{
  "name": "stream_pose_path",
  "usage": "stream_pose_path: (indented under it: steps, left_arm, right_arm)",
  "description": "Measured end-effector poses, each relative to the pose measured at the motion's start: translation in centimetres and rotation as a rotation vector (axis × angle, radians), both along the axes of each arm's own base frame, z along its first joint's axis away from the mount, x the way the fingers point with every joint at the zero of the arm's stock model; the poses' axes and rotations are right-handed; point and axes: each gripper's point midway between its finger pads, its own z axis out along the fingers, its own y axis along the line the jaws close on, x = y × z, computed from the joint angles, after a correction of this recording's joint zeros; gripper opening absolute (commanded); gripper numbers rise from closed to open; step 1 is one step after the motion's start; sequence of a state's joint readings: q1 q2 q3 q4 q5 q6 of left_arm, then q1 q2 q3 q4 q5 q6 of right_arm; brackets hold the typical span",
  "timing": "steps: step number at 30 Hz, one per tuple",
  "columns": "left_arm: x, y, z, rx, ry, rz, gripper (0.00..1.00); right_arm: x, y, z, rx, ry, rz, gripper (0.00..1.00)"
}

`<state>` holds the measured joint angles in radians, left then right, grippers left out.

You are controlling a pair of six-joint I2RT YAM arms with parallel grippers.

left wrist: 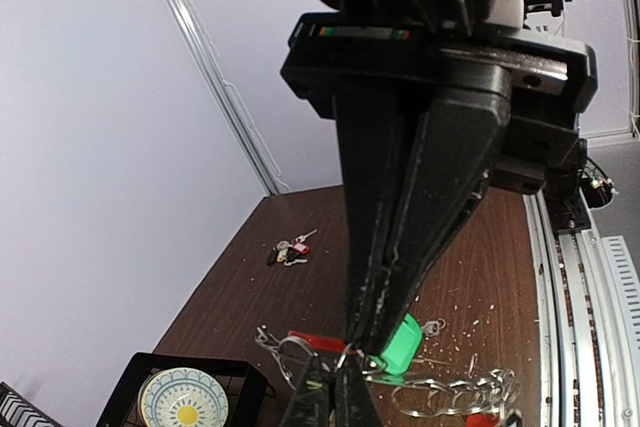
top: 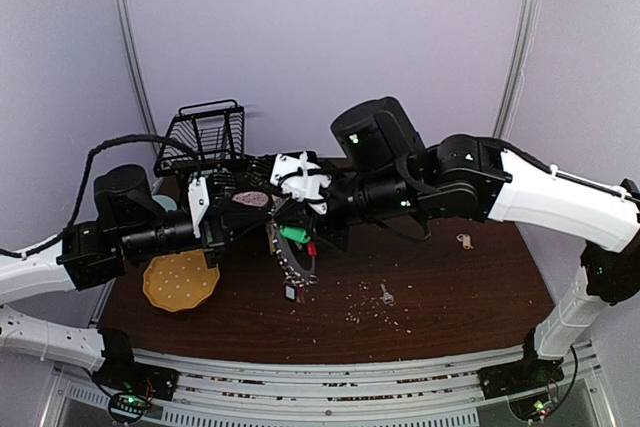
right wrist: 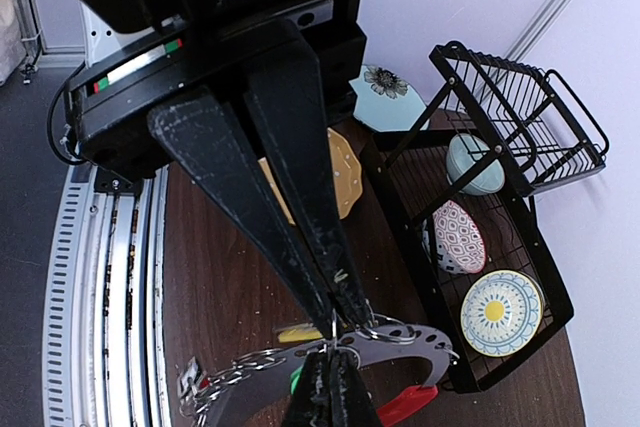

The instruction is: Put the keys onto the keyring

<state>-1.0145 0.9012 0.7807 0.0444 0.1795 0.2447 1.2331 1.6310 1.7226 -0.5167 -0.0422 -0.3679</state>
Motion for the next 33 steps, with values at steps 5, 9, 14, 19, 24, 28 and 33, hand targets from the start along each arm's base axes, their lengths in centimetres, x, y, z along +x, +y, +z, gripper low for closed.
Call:
stream_pose_path:
  steps: [5, 9, 14, 19, 24, 28, 33]
  left_arm:
    - [-0.3, 0.3, -0.4, -0.024, 0.004, -0.005, 0.0]
    - [-1.6, 0.7, -0.4, -0.08, 0.004, -0.056, 0.0]
    - [-2.4, 0.9, 0.7, -0.146, -0.01, -0.096, 0.0]
    - [-2.7, 1.2, 1.8, -0.192, -0.031, -0.099, 0.0]
    - [-2.2, 1.5, 1.9, -0.201, -0.037, -0.064, 0.0]
    - [-1.8, 1.7, 1.8, -0.208, -0.039, -0.041, 0.0]
    - [-1.5, 2.0, 2.0, -0.235, -0.034, -0.015, 0.0]
  right_arm:
    - [-0.5, -0.2, -1.0, 0.033, 0.026, 0.036, 0.19]
    - [-0.6, -1.3, -2.9, 0.089, 0.107, 0.084, 0.24]
    - [-1.1, -0.6, -3.3, 0.182, 0.174, 0.143, 0.3]
    - [-1.8, 0.1, -2.2, 0.25, 0.192, 0.188, 0.3]
    - [-1.7, -0.9, -1.6, 0.269, 0.18, 0.158, 0.3]
    - [-2.0, -2.1, 0.3, 0.329, 0.177, 0.144, 0.29]
    - [-2.6, -1.9, 1.9, 0.449, 0.218, 0.164, 0.37]
